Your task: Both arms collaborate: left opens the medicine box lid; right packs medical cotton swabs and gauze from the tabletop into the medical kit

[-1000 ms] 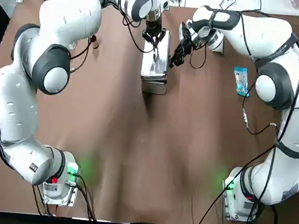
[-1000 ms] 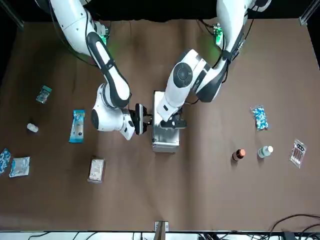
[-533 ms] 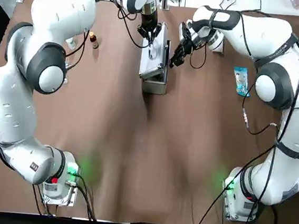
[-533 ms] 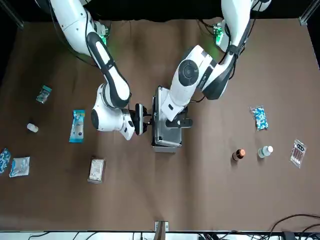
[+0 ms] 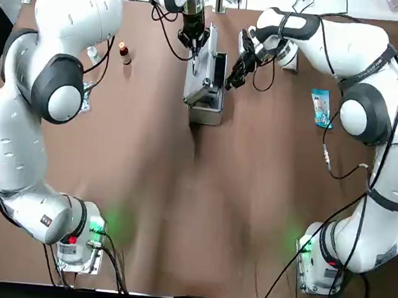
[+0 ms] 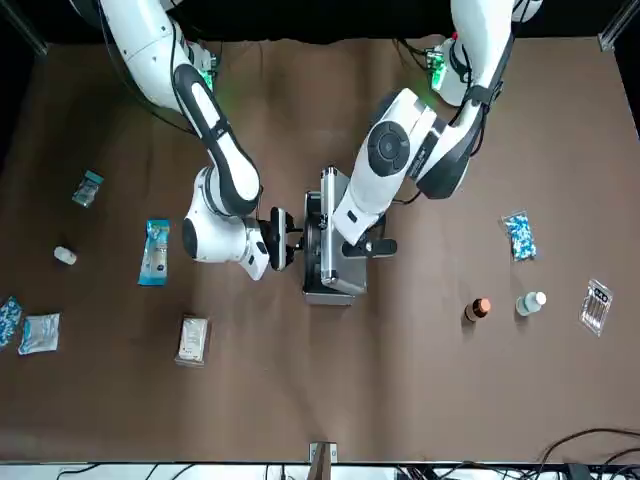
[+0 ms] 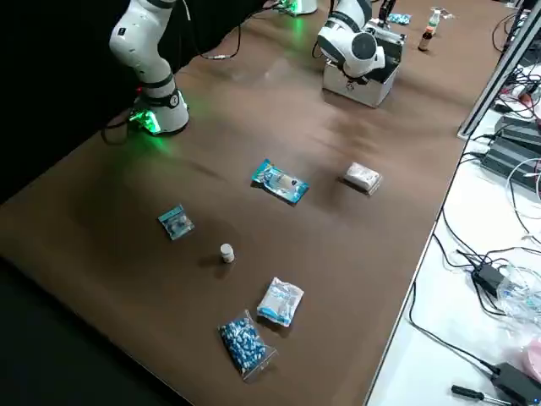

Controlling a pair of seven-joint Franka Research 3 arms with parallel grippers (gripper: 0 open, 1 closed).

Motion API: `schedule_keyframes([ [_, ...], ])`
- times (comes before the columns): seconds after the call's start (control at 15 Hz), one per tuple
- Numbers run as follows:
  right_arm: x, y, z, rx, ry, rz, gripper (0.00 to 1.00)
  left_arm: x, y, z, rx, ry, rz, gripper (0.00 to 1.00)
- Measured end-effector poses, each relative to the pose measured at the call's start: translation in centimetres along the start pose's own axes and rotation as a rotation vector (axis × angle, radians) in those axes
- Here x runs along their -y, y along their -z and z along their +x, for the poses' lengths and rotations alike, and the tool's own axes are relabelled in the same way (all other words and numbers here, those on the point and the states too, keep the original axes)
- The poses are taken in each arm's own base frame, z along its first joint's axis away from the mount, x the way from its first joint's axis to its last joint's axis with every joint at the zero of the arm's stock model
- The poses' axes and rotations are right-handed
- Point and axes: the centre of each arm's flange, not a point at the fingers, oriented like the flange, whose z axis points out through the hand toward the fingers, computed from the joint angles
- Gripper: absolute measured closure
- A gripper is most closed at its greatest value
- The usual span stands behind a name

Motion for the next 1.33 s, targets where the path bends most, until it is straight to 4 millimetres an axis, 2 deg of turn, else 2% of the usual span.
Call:
schedule_keyframes([
  [0.27,0.0,0.0,0.0,0.000,0.001,-0.001,0.59,0.4,0.1,0.2,0.005,0.003,0.005,0.87],
  [0.8,0.0,0.0,0.1,0.001,0.002,-0.003,0.59,3.1,0.3,1.3,0.050,-0.016,0.036,0.87],
  [1.33,0.1,0.0,0.3,0.002,0.005,-0.005,0.59,4.1,0.3,1.8,0.070,-0.026,0.029,0.87],
])
